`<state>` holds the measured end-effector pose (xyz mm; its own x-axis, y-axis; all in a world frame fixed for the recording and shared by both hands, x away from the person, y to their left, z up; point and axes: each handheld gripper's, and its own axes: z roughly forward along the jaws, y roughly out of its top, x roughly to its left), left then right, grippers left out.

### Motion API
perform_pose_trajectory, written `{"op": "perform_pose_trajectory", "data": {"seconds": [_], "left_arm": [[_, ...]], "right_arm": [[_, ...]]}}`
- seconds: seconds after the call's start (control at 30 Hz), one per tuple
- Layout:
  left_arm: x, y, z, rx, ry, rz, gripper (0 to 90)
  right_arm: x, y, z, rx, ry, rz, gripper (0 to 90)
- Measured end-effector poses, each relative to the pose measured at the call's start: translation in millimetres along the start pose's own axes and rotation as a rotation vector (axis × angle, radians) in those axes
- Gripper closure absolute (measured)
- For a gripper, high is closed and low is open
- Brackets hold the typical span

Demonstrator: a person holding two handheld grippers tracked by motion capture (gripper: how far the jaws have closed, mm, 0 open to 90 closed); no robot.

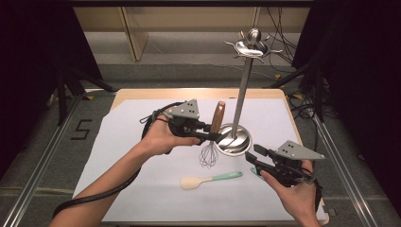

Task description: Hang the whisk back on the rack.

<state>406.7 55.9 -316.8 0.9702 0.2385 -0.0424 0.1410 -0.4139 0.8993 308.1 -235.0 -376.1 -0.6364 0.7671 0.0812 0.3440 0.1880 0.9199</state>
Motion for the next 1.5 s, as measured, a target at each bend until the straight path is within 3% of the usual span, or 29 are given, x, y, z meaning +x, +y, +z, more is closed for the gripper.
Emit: {"op": "perform_pose_trajectory", "data": {"seconds": [0.17, 0.2, 0.23, 0.3, 0.43, 0.47, 0.5, 0.53, 0.57, 0.7, 0.87, 0.9, 1.23, 1.37, 1.5], "left_arm": [[8.4, 10.9, -2.3, 0.000, 0.014, 0.012, 70.5], [8.4, 10.9, -2.3, 0.000, 0.014, 0.012, 70.6], [9.9, 13.2, -2.7, -0.001, 0.015, 0.016, 70.6], [12.2, 17.5, -3.4, -0.003, 0.016, 0.020, 70.6], [17.2, 27.2, -3.8, -0.012, 0.009, 0.016, 70.6], [18.4, 29.2, -3.9, -0.012, 0.010, 0.016, 70.6], [19.1, 31.2, -3.8, -0.015, 0.008, 0.008, 70.5], [21.1, 33.4, -3.6, -0.019, -0.002, 0.016, 70.6], [22.2, 35.3, -3.6, -0.024, -0.004, -0.001, 70.6], [27.1, 41.6, -2.9, -0.023, -0.012, 0.002, 70.6], [32.4, 47.9, -2.7, -0.011, -0.030, -0.016, 70.6], [32.4, 47.9, -2.7, -0.011, -0.030, -0.016, 70.6], [42.3, 69.6, -6.0, -0.003, -0.049, -0.009, 70.6], [46.5, 74.6, -6.5, -0.007, -0.071, -0.014, 70.5], [48.7, 78.3, -6.4, -0.003, -0.060, -0.019, 70.6]], "right_arm": [[2.2, -9.2, 2.0, 0.040, -0.032, 0.039, 57.5], [2.2, -9.2, 2.0, 0.040, -0.032, 0.039, 57.5], [-0.3, -9.9, 2.5, 0.041, -0.031, 0.006, 57.5], [-0.4, -10.6, 1.6, 0.048, -0.033, 0.014, 57.5], [1.5, -13.6, 3.0, 0.026, -0.053, 0.048, 57.5], [0.8, -13.8, 2.1, 0.040, -0.048, 0.047, 57.5], [-2.3, -13.8, 2.1, 0.039, -0.048, 0.011, 57.5], [-1.2, -14.3, 1.8, 0.044, -0.048, 0.036, 57.5], [-0.9, -14.4, 1.4, 0.055, -0.042, 0.042, 57.5], [-2.9, -14.9, 2.8, 0.040, -0.041, 0.014, 57.5], [-3.2, -15.3, 2.9, 0.041, -0.043, 0.014, 57.5], [-1.0, -15.7, 2.8, 0.046, -0.038, 0.048, 57.5], [-1.2, -16.0, 2.7, 0.032, -0.052, 0.061, 57.5], [-1.3, -16.1, 3.1, 0.040, -0.034, 0.062, 57.5], [-0.7, -15.8, 2.3, 0.055, -0.031, 0.067, 57.5]]}}
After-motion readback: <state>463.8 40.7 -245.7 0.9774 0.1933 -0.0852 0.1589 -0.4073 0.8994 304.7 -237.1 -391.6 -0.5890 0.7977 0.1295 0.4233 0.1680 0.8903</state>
